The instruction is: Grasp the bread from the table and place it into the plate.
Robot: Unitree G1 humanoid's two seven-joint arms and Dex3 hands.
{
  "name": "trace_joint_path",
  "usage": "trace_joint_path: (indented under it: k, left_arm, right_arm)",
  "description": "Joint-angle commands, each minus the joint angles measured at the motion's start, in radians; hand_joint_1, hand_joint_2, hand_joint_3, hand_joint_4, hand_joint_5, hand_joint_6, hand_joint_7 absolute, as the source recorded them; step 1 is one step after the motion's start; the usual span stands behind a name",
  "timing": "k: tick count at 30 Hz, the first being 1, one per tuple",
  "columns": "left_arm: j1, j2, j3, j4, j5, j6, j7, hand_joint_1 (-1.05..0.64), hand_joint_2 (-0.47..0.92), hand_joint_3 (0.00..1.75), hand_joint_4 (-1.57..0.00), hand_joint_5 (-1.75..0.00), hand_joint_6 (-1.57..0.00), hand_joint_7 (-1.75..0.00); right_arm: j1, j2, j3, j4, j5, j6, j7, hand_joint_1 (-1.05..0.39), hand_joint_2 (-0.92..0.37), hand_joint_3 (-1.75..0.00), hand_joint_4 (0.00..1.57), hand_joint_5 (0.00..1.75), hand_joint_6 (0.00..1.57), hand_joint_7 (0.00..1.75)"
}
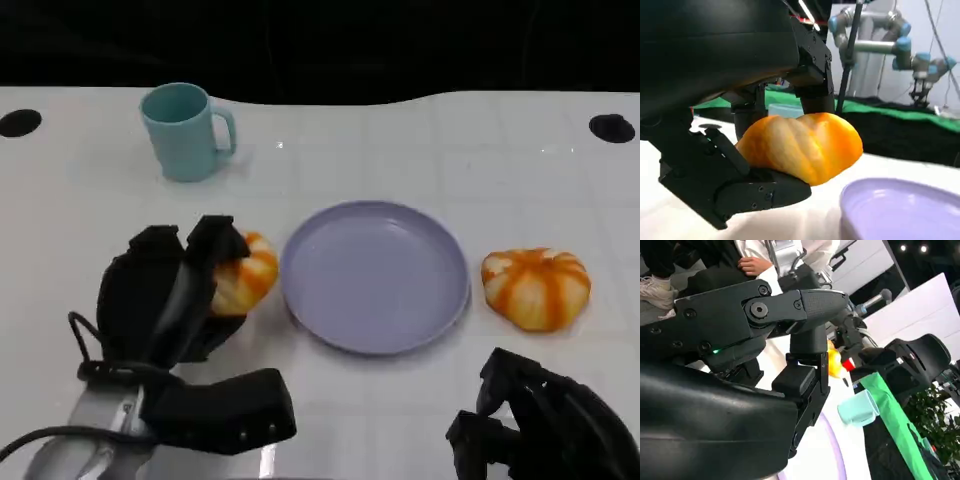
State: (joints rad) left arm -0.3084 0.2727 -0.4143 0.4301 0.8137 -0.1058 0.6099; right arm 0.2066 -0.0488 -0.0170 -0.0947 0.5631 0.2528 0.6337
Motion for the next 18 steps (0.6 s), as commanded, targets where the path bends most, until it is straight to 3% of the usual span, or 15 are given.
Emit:
trace_joint_path:
  k: [1,18]
  left_arm:
    - [-0.046,-0.018,0.014,-0.005,-0.010,-0.033,0.014,-0.09,0.35,1.27,-0.93,-1.75,-0.73,-1.75]
    - [-0.287,-0.119,-0.080,0.300,0.005,-0.191,0.009,-0.09,0.27,1.28,-0.95,-1.75,-0.76,-1.75]
  right_arm:
    - [0.006,-0.016,-0.007,-0.008,0.000,0.003,-0.005,-0.73,-0.92,-0.23,0.87,1.61,0.78,1.30]
    - [0.014,-0.023,0.002,-0.018,-0.006,0.015,-0.006,-0.73,-0.92,-0.22,0.87,1.60,0.77,1.32]
